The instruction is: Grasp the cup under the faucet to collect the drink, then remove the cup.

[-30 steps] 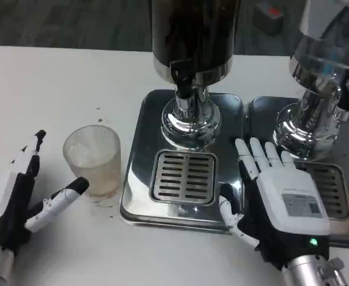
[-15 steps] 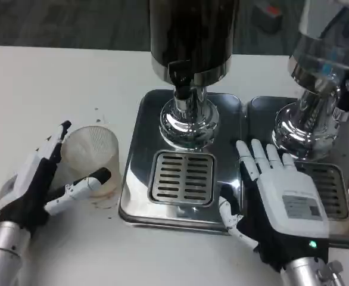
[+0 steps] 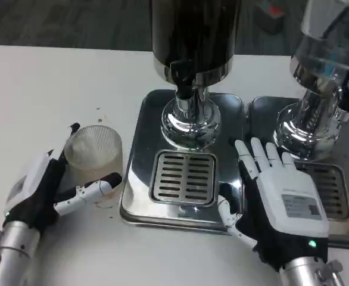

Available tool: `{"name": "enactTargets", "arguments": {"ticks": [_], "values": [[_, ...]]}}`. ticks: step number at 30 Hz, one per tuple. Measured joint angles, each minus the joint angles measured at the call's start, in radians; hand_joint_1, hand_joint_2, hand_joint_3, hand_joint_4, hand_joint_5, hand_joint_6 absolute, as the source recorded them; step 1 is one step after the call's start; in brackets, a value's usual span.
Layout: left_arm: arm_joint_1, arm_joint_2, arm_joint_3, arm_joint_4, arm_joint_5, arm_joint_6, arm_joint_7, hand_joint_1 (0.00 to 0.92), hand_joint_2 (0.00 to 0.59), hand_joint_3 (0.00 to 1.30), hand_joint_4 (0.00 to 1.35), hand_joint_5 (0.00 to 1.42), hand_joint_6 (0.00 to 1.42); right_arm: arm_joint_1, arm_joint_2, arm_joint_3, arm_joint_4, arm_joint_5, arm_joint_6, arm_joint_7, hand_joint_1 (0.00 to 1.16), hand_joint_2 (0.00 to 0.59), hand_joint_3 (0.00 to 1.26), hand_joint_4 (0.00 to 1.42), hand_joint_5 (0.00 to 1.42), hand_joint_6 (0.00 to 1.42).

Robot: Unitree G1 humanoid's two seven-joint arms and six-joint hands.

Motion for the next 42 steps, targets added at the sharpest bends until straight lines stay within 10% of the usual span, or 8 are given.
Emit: {"name": "enactTargets", "arguments": {"ticks": [10, 24, 42], "values": [[-0.032, -0.026, 0.005, 0.02, -0.019, 0.0, 0.001, 0.259, 0.044, 0.0, 0.0, 0.3, 0.28, 0.001, 0.0, -0.001, -0.007, 0.0, 0.003, 0.005, 0.34, 0.554, 0.09, 0.0, 0.0, 0.04], [-0.058, -0.023, -0.003, 0.027, -0.03, -0.004, 0.003, 0.368, 0.091, 0.36, 0.44, 0.73, 0.79, 0.007, 0.007, -0.001, -0.008, 0.0, 0.004, 0.005, 0.34, 0.554, 0.11, 0.0, 0.0, 0.09], [-0.047, -0.027, -0.013, 0.027, -0.01, -0.017, 0.104, 0.418, 0.103, 0.55, 0.64, 0.85, 0.89, 0.006, 0.008, -0.004, -0.007, 0.008, 0.004, 0.005, 0.34, 0.544, 0.11, 0.0, 0.01, 0.1]]}}
